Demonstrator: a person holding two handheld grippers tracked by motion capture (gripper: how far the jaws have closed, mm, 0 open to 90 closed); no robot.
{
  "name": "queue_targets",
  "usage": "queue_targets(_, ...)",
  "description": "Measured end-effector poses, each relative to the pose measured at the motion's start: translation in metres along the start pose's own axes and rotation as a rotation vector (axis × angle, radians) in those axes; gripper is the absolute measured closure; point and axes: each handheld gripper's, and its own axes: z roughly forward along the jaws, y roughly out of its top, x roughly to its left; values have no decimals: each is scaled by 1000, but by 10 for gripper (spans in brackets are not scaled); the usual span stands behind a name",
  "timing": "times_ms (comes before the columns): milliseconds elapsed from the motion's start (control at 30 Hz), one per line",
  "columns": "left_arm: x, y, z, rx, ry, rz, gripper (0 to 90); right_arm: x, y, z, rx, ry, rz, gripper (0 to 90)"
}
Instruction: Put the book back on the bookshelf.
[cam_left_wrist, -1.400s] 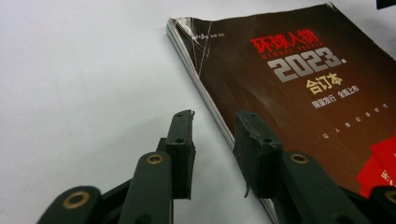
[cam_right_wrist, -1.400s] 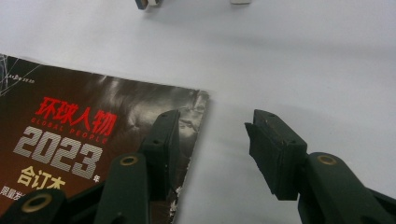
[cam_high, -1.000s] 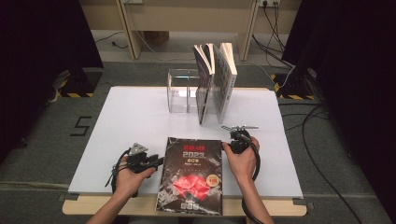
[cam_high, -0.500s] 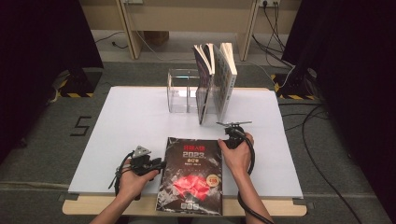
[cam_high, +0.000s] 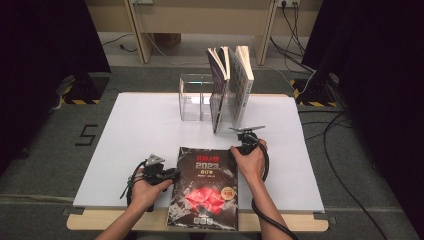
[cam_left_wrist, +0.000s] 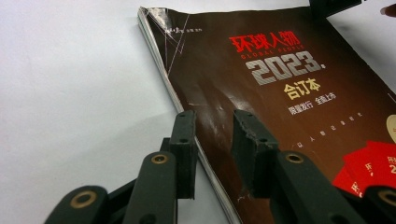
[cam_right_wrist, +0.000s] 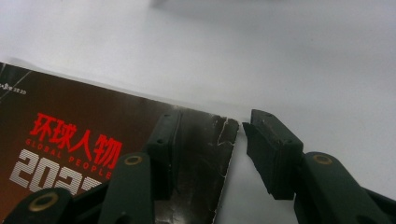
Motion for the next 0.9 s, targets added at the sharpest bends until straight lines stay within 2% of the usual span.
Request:
queue_targets(67,1,0,0,-3,-1,-2,710,-1,1,0,1,0,15,550)
queue_targets(133,0,0,0,5,6,14,712,-2,3,1,2,6,27,550)
queue_targets(300,2,1,1,19,3,5,724,-2,7,4,0,22,14,533)
queue_targets(400,3,0,2,31,3,14,724,-2,10,4,19,24,11,523)
queue_targets(533,1,0,2,26,10,13,728,0,10,5,21,32,-1,519)
queue_targets(600,1,0,2,26,12,13,728,1,10,6,21,49,9,500)
queue_targets(667,1,0,2,26,14,12,731,2,9,6,18,43,1,495)
queue_targets(800,1,-1,3,22,19,13,735,1,6,5,0,58,30,497)
queue_targets(900,-1,-3,2,11,29,28,737,-1,3,4,-14,78,73,497)
